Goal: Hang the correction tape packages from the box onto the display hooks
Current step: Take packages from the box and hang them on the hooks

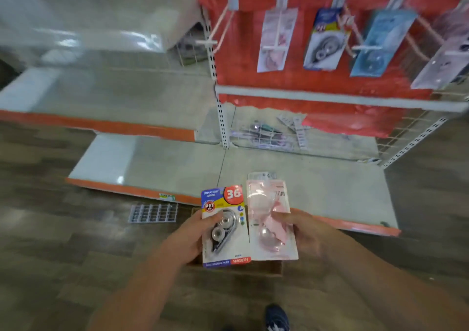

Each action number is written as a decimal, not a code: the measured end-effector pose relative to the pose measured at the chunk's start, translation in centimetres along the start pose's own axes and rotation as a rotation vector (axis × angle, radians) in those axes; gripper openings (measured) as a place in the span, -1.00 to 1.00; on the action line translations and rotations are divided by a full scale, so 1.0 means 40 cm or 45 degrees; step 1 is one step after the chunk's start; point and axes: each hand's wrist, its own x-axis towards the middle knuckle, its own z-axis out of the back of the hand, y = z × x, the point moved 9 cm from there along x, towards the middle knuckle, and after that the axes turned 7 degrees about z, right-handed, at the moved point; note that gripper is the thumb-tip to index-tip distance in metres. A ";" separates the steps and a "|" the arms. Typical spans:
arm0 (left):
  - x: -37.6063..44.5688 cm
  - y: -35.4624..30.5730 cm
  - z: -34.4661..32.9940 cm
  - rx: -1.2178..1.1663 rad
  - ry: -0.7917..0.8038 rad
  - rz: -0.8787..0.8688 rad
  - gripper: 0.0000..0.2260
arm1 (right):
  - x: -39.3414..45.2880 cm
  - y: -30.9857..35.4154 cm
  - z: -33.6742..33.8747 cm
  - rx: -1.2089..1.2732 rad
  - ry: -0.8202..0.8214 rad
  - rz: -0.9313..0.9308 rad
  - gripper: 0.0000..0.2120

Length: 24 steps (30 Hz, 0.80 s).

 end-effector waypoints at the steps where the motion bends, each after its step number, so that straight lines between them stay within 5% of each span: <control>1: -0.038 -0.033 -0.021 -0.008 -0.001 -0.042 -0.60 | -0.043 0.043 -0.022 -0.031 0.021 0.043 -0.68; 5: -0.176 -0.184 -0.106 0.129 -0.012 -0.203 -0.38 | -0.199 0.196 -0.077 -0.147 0.027 0.216 -0.72; 12: -0.387 -0.398 -0.268 0.325 0.100 -0.477 -0.53 | -0.428 0.410 -0.143 -0.280 -0.061 0.577 -0.78; 19: -0.483 -0.454 -0.342 0.440 0.147 -0.631 -0.65 | -0.511 0.434 -0.147 -0.314 -0.202 0.745 -0.88; 24: -0.454 -0.448 -0.310 0.490 0.163 -0.633 -0.38 | -0.475 0.402 -0.132 -0.374 -0.330 0.762 -0.90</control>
